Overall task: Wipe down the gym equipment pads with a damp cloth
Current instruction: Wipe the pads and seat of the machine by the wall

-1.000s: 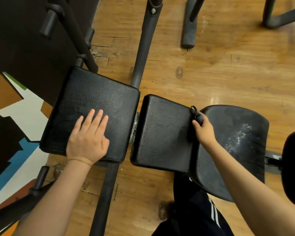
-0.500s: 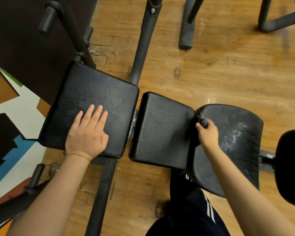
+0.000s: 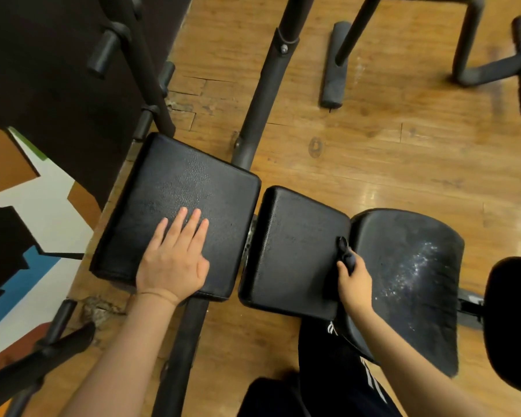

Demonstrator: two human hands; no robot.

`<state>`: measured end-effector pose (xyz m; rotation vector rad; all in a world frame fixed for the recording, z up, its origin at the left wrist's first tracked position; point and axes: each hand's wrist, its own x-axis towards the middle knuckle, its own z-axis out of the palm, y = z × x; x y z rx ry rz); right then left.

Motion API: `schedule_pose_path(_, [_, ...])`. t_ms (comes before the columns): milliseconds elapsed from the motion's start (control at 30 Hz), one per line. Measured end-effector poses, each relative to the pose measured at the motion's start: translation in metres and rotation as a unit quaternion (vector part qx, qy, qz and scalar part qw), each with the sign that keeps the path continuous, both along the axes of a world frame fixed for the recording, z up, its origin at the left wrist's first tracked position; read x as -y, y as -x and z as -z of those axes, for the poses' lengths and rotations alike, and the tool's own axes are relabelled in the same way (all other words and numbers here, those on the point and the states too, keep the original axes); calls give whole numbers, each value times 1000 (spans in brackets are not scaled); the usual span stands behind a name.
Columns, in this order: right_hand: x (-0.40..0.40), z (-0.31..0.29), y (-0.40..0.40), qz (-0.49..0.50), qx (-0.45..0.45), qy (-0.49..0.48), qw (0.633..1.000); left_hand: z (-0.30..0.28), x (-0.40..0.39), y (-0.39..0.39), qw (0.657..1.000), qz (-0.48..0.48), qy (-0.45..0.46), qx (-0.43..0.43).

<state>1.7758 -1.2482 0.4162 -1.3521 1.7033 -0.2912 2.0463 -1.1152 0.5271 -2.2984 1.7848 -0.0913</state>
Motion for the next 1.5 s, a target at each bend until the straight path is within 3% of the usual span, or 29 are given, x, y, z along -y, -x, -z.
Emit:
schedule_pose_path(300, [-82,-8,6,50,-7,21,998,0,-4,0,1000,15,4,-11])
schedule_pose_path(433, [-89,-30,-2,-56,20,113,992,-4,-3,1,1000,11,-7,-16])
schedule_pose_path(567, [-65,-66,-53,-255,38,214,942,-5,-7,3,1000,11,-20,-10])
schedule_pose_path(700, [-53,-66,-98,-462,-22,240,853,-6,-4,3,1000,4,-5,4])
schedule_pose_path(967, [-88,-33,-73,-564,-18,379,734,1,-5,1,1000,-7,21,10])
schedule_pose_path(1200, [-103,-26,-59,-534,-7,407,741,5,-6,1,999,12,45,11])
schedule_pose_path(1333, [-104,-25,-62,-585,-32,442,680,6,-6,0,998,16,56,13])
schedule_pose_path(1400, [-98,-19,-52,-594,-16,450,666,6,-7,-1,998,18,61,11])
schedule_pose_path(1500, [-91,2,-18,-576,3,427,697,8,-7,-1,996,26,80,13])
